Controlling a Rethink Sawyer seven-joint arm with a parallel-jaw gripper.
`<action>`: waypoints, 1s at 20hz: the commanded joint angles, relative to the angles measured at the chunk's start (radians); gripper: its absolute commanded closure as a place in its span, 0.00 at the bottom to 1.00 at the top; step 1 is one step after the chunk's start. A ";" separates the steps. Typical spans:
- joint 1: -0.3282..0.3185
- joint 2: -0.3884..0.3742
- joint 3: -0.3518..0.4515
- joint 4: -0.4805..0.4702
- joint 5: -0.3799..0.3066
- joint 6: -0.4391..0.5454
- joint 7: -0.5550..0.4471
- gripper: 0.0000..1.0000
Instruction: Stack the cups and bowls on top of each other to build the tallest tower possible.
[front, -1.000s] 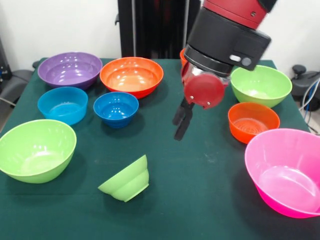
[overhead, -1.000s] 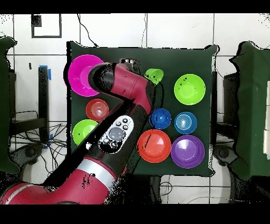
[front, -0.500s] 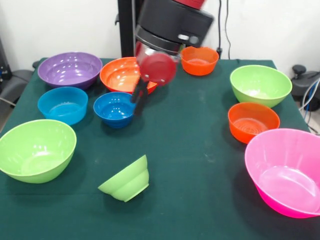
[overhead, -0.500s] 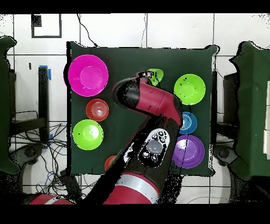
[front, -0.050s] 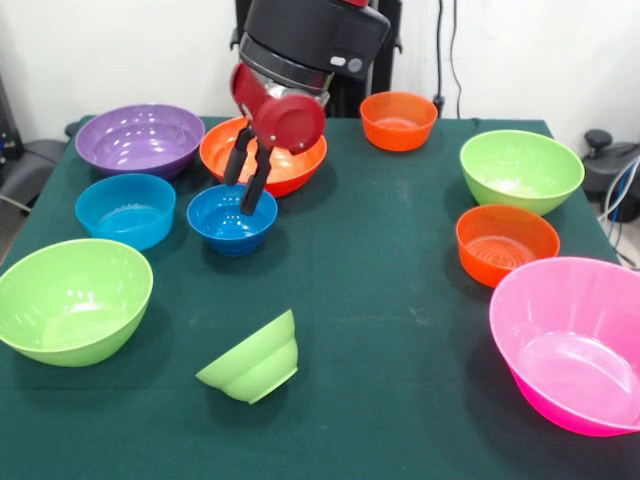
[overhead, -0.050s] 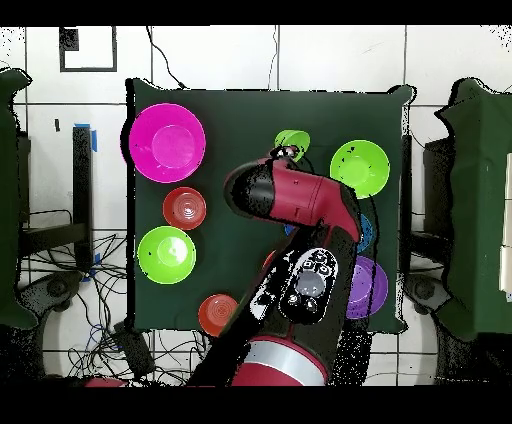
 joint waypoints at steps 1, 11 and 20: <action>0.013 0.047 0.165 -0.029 -0.115 0.082 -0.199 0.00; 0.030 0.111 0.158 -0.126 -0.166 0.109 -0.159 0.00; -0.025 0.066 0.215 -0.054 -0.276 -0.026 -0.213 0.00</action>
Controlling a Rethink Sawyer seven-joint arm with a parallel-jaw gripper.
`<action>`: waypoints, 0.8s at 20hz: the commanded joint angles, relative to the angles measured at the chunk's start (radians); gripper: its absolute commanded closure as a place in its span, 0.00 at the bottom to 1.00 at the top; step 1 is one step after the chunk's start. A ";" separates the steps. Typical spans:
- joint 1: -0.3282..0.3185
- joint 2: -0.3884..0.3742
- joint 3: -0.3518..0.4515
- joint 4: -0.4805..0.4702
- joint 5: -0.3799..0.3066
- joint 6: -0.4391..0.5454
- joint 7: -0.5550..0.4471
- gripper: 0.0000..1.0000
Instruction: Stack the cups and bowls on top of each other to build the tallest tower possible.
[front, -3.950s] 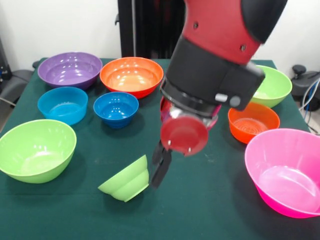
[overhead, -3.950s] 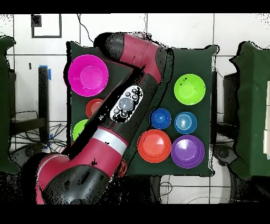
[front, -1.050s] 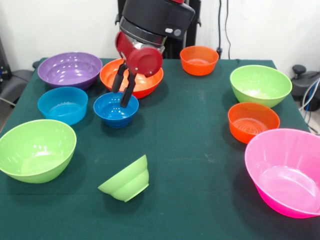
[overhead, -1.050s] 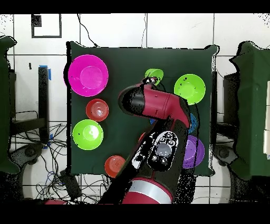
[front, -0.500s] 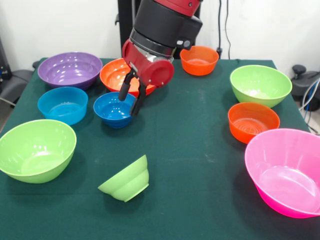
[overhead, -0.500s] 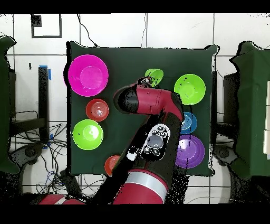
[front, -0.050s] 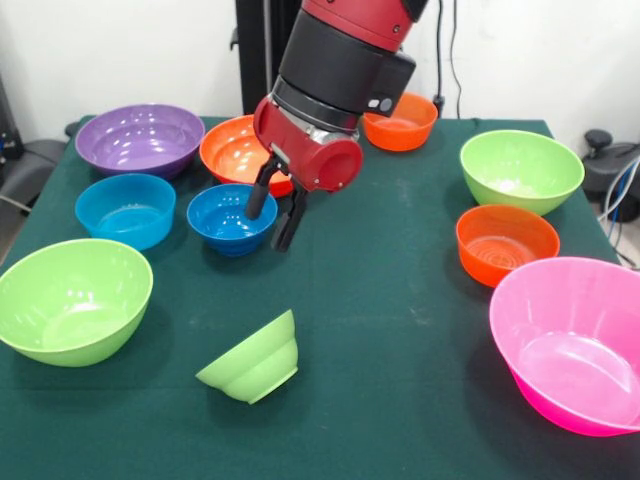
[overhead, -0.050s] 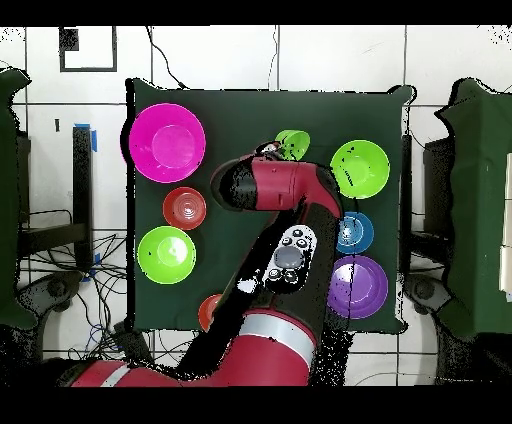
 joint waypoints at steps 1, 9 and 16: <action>-0.029 0.022 0.153 0.025 -0.139 -0.043 -0.211 0.00; -0.032 0.060 0.137 -0.021 -0.191 -0.059 -0.152 0.00; -0.062 0.057 0.145 -0.008 -0.240 -0.113 -0.145 0.00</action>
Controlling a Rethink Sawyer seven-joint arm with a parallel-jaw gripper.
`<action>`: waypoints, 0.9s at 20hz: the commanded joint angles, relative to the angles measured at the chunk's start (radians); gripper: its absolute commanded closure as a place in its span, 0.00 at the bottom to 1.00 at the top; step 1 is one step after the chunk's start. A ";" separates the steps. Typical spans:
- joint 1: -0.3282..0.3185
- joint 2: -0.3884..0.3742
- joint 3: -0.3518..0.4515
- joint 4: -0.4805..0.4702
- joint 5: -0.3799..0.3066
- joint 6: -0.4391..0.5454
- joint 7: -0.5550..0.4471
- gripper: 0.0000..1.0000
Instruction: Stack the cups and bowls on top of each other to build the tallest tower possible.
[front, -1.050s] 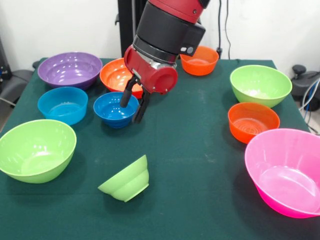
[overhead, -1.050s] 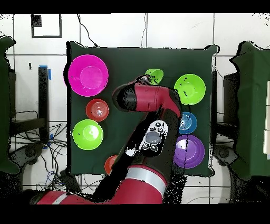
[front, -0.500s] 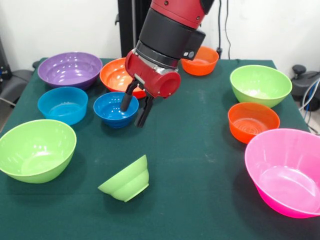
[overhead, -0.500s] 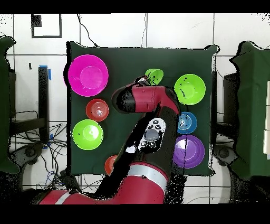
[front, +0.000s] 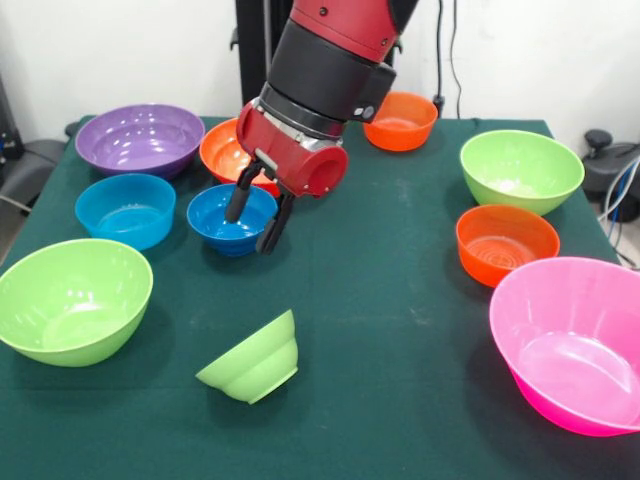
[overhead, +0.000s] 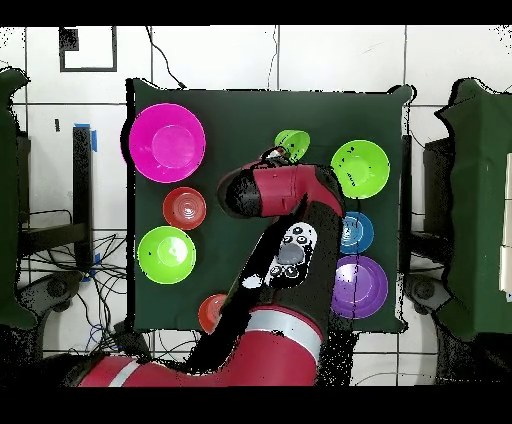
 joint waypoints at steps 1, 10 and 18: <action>-0.053 0.054 0.138 -0.008 -0.109 -0.083 -0.148 0.00; -0.069 0.118 0.138 -0.110 -0.095 -0.031 -0.117 0.00; -0.080 0.101 0.165 -0.126 -0.070 0.008 -0.121 0.00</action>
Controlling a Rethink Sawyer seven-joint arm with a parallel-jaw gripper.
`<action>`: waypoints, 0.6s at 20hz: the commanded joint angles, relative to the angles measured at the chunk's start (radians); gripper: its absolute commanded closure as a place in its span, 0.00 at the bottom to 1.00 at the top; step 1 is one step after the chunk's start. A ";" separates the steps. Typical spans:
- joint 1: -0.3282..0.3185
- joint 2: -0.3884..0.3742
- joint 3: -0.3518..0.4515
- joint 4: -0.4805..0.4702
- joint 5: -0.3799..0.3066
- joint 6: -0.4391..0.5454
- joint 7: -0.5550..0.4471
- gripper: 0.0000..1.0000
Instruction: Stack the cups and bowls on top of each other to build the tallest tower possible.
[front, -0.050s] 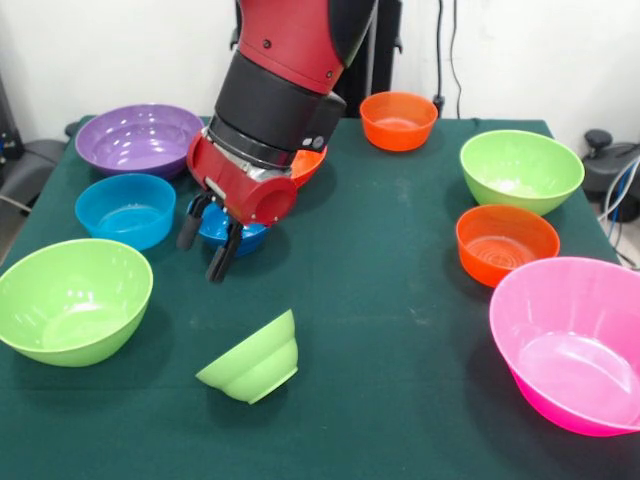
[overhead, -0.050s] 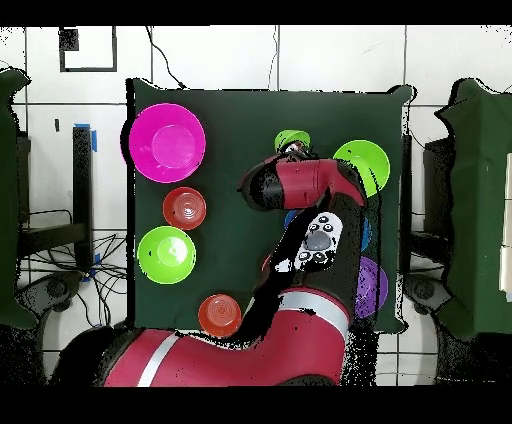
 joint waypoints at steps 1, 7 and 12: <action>-0.006 0.050 0.137 -0.065 -0.030 0.056 -0.118 0.00; -0.006 0.056 0.139 -0.106 -0.003 0.120 -0.105 0.00; -0.002 0.064 0.136 -0.129 0.007 0.146 -0.097 0.00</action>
